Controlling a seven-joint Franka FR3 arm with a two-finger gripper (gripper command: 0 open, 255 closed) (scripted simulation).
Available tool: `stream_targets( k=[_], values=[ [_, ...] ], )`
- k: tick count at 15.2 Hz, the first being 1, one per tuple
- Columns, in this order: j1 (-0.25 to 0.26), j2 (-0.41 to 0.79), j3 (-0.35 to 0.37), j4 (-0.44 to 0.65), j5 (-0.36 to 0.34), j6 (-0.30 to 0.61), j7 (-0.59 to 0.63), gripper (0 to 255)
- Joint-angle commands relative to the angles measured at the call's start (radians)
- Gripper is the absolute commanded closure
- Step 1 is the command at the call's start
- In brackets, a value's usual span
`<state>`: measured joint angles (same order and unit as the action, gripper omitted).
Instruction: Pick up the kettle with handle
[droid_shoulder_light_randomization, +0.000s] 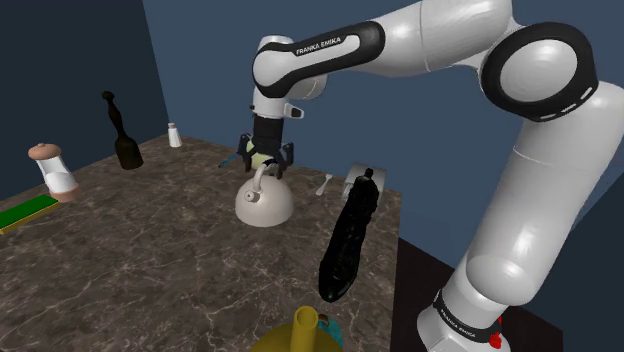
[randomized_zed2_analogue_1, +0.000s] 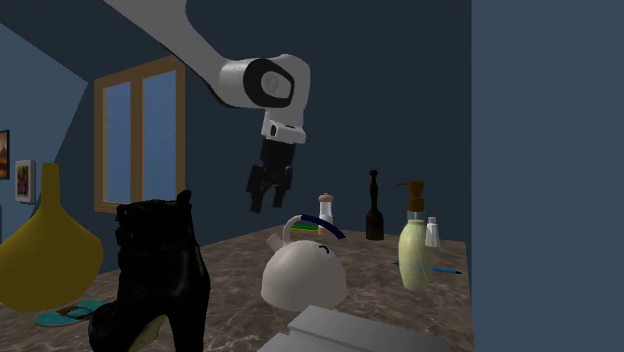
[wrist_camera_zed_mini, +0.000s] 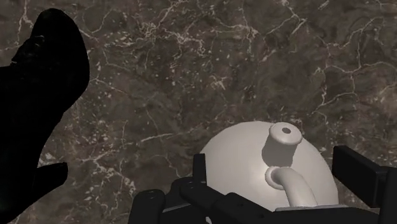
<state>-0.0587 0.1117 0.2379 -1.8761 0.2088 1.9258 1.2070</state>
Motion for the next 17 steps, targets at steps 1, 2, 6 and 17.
stream_targets(
  k=[1, 2, 6, 17],
  values=[
    [0.001, 0.068, -0.007, 0.064, -0.008, 0.013, 0.067, 0],
    [0.002, 0.105, -0.012, 0.1, -0.012, 0.017, 0.099, 0],
    [0.006, 0.147, -0.018, 0.107, -0.015, 0.056, 0.118, 0],
    [0.007, 0.165, -0.018, 0.065, -0.014, 0.114, 0.108, 255]
  ],
)
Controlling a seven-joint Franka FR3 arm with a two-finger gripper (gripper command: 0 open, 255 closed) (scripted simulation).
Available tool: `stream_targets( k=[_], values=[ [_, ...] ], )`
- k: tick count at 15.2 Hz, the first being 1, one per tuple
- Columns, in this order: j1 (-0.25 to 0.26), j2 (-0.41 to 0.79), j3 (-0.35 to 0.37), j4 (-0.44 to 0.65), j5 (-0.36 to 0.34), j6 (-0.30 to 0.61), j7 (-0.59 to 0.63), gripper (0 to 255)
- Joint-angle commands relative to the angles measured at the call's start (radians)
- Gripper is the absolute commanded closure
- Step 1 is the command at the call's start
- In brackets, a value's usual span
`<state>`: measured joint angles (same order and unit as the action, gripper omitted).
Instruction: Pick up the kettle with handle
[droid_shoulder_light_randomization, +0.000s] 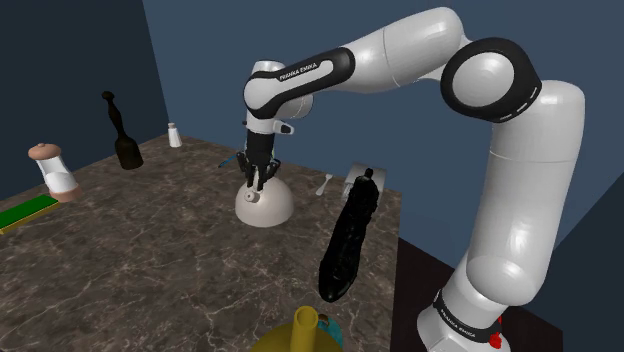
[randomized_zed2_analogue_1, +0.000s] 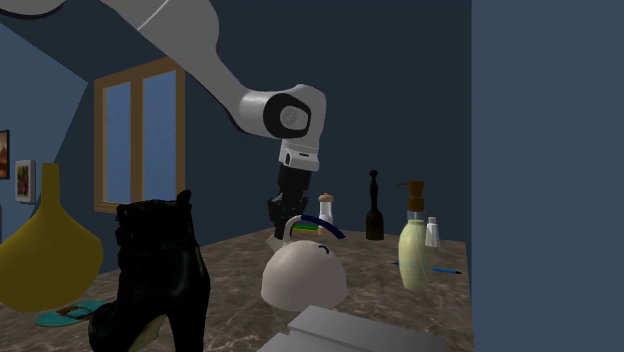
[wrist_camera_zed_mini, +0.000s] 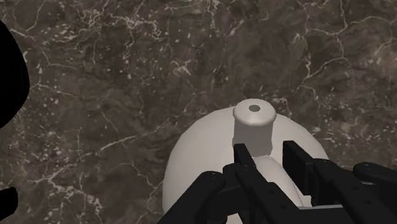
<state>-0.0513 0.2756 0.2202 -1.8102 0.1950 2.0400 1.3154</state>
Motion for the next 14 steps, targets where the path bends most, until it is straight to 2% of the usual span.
stream_targets(
  k=[1, 5, 14],
  values=[
    [0.0, 0.0, 0.0, -0.001, 0.0, 0.0, 0.0, 255],
    [0.0, 0.003, -0.001, 0.006, -0.001, -0.004, 0.001, 255],
    [-0.003, -0.034, 0.0, 0.079, -0.002, -0.112, 0.019, 255]
  ],
)
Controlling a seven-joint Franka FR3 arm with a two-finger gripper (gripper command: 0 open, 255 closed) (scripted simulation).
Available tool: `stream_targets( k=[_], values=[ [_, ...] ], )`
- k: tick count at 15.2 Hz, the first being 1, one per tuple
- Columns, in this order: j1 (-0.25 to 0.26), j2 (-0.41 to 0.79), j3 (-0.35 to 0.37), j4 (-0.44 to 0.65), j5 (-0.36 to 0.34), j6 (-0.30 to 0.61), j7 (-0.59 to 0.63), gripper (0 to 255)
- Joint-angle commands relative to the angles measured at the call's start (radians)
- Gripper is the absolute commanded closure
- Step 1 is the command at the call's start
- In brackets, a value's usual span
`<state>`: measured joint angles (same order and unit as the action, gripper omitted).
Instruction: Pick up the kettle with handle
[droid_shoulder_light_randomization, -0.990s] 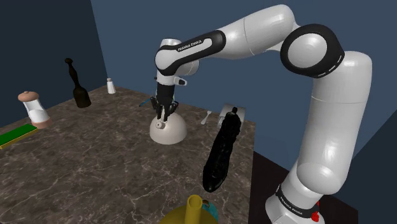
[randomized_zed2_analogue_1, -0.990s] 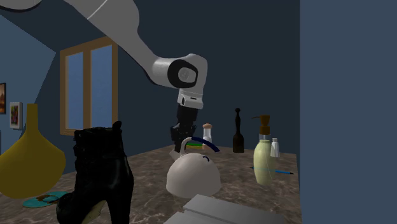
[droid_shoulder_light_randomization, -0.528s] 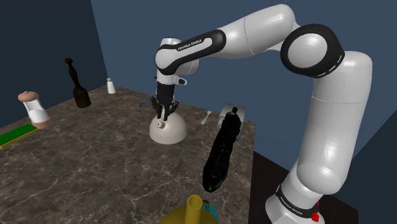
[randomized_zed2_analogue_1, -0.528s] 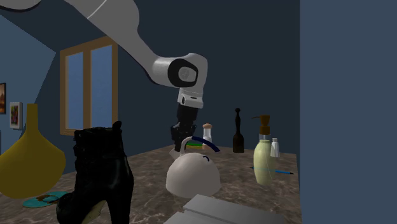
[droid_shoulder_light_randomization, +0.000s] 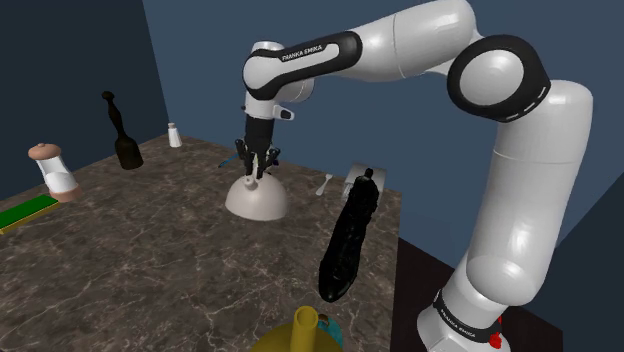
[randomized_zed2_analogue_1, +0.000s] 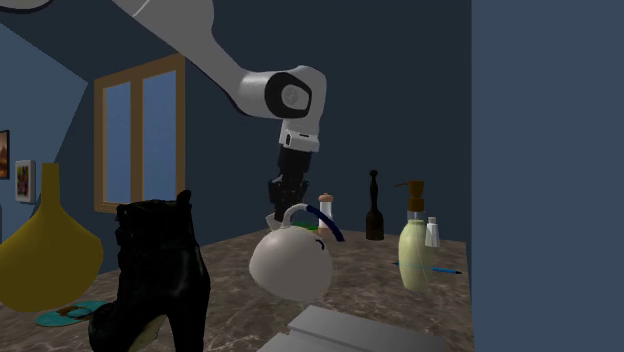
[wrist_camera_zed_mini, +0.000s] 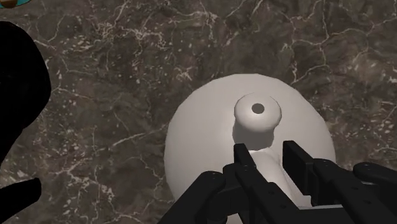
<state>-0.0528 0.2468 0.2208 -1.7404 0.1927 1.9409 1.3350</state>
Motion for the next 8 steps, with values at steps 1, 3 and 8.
stream_targets(
  k=[1, 3, 8],
  values=[
    [-0.002, -0.008, -0.001, 0.018, 0.0, -0.025, 0.002, 255],
    [-0.003, -0.013, -0.001, 0.038, 0.0, -0.049, 0.006, 255],
    [-0.003, -0.021, 0.0, 0.07, -0.001, -0.088, 0.013, 255]
  ],
)
